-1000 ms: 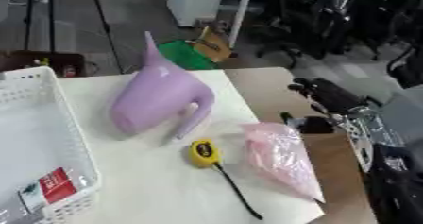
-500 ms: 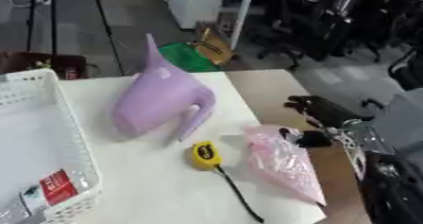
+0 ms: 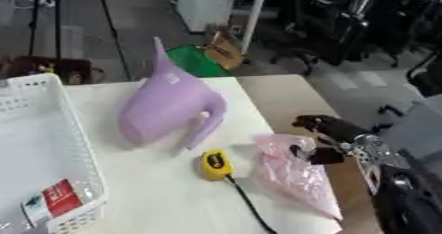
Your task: Pick up objects on the table and place them in the box.
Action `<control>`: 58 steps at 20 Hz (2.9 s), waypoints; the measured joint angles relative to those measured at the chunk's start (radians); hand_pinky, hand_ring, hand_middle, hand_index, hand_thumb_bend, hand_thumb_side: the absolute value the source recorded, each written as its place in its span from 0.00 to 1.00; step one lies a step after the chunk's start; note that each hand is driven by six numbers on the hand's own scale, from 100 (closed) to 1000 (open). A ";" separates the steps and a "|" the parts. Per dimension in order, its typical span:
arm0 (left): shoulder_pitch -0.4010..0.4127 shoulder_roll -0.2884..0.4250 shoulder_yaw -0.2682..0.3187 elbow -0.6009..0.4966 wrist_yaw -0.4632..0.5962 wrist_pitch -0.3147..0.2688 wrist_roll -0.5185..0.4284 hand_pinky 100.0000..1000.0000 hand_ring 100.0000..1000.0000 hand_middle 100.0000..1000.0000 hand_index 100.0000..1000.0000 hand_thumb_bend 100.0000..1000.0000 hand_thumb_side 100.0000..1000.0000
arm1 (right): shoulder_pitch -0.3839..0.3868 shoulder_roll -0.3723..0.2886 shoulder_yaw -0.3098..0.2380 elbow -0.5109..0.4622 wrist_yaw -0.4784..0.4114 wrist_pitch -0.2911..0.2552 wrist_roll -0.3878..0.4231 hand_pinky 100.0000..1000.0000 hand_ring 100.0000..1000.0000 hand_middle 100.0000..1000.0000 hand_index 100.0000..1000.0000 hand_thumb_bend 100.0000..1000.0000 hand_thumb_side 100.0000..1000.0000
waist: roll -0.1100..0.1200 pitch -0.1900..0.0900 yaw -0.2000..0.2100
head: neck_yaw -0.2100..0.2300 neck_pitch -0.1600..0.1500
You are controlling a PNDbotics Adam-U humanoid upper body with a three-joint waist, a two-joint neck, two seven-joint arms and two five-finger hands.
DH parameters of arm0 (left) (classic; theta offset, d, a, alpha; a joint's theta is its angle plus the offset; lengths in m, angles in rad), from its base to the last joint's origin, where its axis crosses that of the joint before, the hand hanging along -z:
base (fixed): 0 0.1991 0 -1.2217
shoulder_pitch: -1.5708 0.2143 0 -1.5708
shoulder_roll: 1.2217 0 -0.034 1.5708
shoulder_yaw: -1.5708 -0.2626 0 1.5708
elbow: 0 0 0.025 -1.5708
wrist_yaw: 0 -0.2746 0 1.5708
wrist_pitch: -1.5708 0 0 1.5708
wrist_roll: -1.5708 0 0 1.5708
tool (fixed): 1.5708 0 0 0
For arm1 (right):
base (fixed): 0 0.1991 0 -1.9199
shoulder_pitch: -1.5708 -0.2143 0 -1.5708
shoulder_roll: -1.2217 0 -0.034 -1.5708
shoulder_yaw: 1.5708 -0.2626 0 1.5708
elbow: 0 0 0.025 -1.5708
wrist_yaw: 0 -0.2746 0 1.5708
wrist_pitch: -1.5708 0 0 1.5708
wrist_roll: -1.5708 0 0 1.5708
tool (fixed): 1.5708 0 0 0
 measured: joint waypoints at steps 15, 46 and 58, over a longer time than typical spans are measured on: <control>0.000 0.000 0.000 0.000 0.004 0.000 0.000 0.91 0.95 0.87 0.76 0.00 1.00 | -0.013 0.003 0.006 0.041 -0.104 -0.059 0.129 0.97 1.00 1.00 1.00 0.17 0.99 | 0.000 0.001 0.002 | -0.001 0.000; -0.001 -0.008 -0.006 0.000 0.008 -0.008 -0.008 0.91 0.95 0.87 0.76 0.00 1.00 | -0.035 -0.010 0.075 0.141 -0.285 -0.037 0.198 0.40 0.66 0.75 0.98 0.22 0.75 | -0.002 0.003 0.000 | -0.002 -0.016; -0.001 -0.008 -0.006 0.000 0.008 -0.008 -0.008 0.91 0.96 0.87 0.76 0.00 1.00 | -0.044 -0.012 0.080 0.147 -0.364 -0.025 0.211 0.15 0.44 0.38 0.57 0.18 0.59 | -0.004 0.003 -0.001 | -0.006 -0.016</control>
